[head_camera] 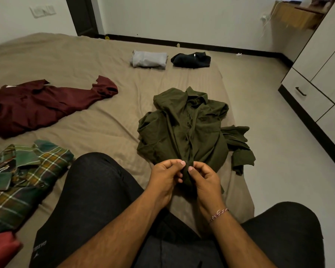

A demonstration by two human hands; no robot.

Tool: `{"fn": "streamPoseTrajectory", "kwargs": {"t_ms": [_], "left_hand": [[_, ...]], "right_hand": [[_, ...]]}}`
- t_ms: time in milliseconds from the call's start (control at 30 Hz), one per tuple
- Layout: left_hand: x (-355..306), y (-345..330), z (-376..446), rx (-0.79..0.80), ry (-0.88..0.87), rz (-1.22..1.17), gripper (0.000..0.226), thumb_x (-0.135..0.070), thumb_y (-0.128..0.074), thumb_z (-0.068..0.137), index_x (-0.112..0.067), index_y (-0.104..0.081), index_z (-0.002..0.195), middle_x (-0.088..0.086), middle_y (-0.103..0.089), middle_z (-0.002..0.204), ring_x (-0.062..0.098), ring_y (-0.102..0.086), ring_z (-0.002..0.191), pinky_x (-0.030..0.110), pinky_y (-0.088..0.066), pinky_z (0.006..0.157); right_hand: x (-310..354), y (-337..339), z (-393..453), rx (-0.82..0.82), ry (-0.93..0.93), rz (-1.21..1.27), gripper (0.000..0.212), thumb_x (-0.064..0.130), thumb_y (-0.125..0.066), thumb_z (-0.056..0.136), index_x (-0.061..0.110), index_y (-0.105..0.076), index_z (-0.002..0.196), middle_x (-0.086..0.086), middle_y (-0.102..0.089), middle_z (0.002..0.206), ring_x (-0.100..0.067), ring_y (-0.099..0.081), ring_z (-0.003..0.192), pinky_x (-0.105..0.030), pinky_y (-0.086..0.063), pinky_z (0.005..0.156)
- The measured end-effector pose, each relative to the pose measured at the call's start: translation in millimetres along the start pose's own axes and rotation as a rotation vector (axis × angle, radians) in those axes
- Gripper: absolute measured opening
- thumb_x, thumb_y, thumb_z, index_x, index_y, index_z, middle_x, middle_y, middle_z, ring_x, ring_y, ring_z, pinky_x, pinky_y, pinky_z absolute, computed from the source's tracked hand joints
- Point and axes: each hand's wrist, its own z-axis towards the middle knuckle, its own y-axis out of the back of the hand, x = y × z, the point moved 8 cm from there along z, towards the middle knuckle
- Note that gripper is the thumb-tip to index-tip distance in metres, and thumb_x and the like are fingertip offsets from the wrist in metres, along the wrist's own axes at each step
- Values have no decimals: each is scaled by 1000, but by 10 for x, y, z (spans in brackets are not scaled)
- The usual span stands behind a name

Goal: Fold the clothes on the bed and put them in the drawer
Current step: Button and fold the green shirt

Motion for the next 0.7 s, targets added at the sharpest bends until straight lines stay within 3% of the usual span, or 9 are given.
{"fn": "streamPoseTrajectory", "kwargs": {"t_ms": [133,267,333,700], "left_hand": [[-148,35,-27,-94,-119,112,12,-8,-71,93,-13,-77,84,3,-71,72,10,-60,62,24,-50,56],[-339,71,-86,-184,-310,391,8,-17,-77,91,-16,-77,84,0,-74,74,9,-68,68,23,-54,60],[-358,33,-89,-173,-333,399,9,-17,-78,90,-17,-77,81,0,-73,72,8,-66,66,23,-53,60],[-291,77,-21,-145,-246,365,16,-10,-70,95,-13,-69,79,-1,-65,59,10,-58,53,22,-50,52]], "right_hand": [[148,-15,-14,3,63,-27,9,6,-71,94,10,-75,101,-18,-76,100,-40,-72,101,-53,-60,90],[375,22,-46,-49,190,-216,13,8,-74,92,20,-74,95,-1,-75,88,-7,-70,83,-21,-59,73],[464,-44,-64,-37,249,-330,18,6,-75,92,24,-72,92,2,-73,85,1,-66,75,-15,-55,68],[265,-162,-75,-88,189,-238,16,0,-76,89,14,-77,96,-2,-77,85,-10,-73,79,-23,-61,73]]}}
